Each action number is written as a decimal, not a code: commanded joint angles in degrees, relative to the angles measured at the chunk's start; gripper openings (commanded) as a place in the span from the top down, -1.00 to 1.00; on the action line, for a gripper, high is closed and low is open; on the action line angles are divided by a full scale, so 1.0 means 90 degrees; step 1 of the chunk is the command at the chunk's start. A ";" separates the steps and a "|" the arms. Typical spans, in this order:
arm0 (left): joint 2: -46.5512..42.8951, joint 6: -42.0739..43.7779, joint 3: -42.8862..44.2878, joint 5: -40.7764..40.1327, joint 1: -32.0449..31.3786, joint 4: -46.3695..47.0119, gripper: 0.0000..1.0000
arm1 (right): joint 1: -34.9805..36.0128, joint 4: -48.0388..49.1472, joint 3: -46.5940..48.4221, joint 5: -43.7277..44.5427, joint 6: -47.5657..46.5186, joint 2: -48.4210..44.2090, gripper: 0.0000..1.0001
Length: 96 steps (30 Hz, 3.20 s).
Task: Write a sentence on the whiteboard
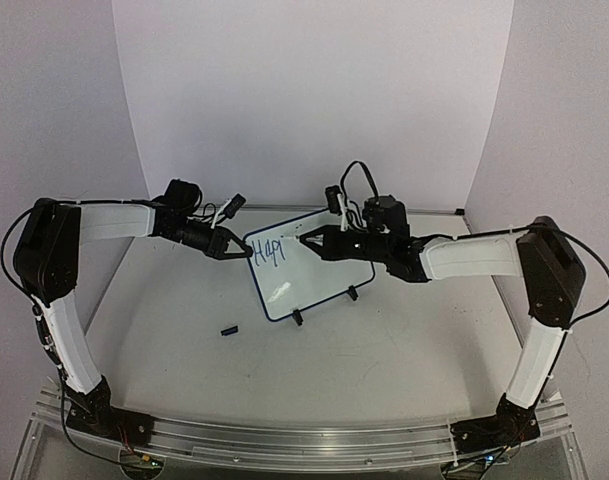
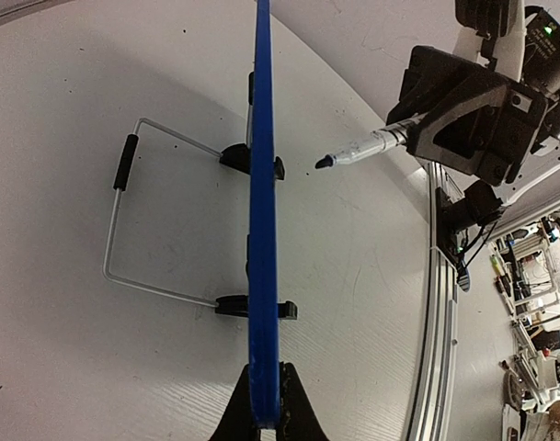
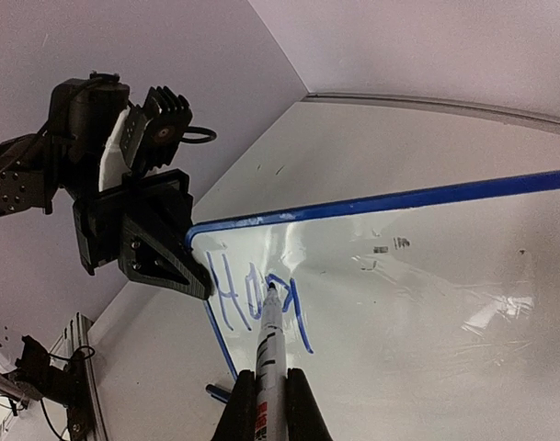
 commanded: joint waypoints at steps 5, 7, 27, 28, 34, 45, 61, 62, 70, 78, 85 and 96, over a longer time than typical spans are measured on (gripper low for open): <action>-0.0127 0.0298 0.0140 -0.0388 -0.0131 -0.0246 1.00 | -0.0040 0.0134 0.0531 0.0017 -0.0079 0.0382 1.00; -0.0129 0.0307 0.0140 -0.0386 -0.0137 -0.0243 1.00 | -0.0035 0.0106 0.0561 0.0017 -0.0084 0.0435 1.00; -0.0156 0.0317 0.0140 -0.0395 -0.0150 -0.0257 1.00 | -0.0041 0.0043 0.0068 0.1135 -0.0020 0.0085 1.00; -0.0157 0.0321 0.0140 -0.0392 -0.0150 -0.0262 1.00 | -0.0040 0.0043 0.0039 0.1157 -0.0020 0.0062 1.00; -0.0158 0.0322 0.0140 -0.0398 -0.0160 -0.0263 1.00 | -0.0041 0.0034 -0.0032 0.0931 -0.0030 0.0061 1.00; -0.0161 0.0334 0.0140 -0.0424 -0.0170 -0.0283 1.00 | -0.0039 0.0018 0.0052 0.0172 -0.0088 0.0250 1.00; -0.0158 0.0358 0.0146 -0.0447 -0.0190 -0.0301 1.00 | -0.0031 -0.0079 0.0322 -0.0098 -0.0055 0.0489 1.00; -0.0157 0.0362 0.0149 -0.0450 -0.0192 -0.0305 1.00 | -0.0031 -0.0077 0.0329 -0.0112 -0.0051 0.0494 1.00; -0.0176 0.0369 0.0150 -0.0461 -0.0189 -0.0312 1.00 | -0.0031 -0.0108 0.0308 -0.0228 -0.0081 0.0276 1.00; -0.0191 0.0373 0.0146 -0.0484 -0.0189 -0.0312 1.00 | -0.0045 -0.0303 0.0127 -0.0180 -0.0274 -0.0190 1.00; -0.0193 0.0373 0.0140 -0.0486 -0.0202 -0.0309 1.00 | -0.0296 -0.0364 -0.0084 -0.0252 -0.0302 -0.0524 1.00; -0.0166 0.0379 0.0140 -0.0494 -0.0209 -0.0306 1.00 | -0.0421 -0.0349 0.0120 -0.0361 -0.0274 -0.0196 1.00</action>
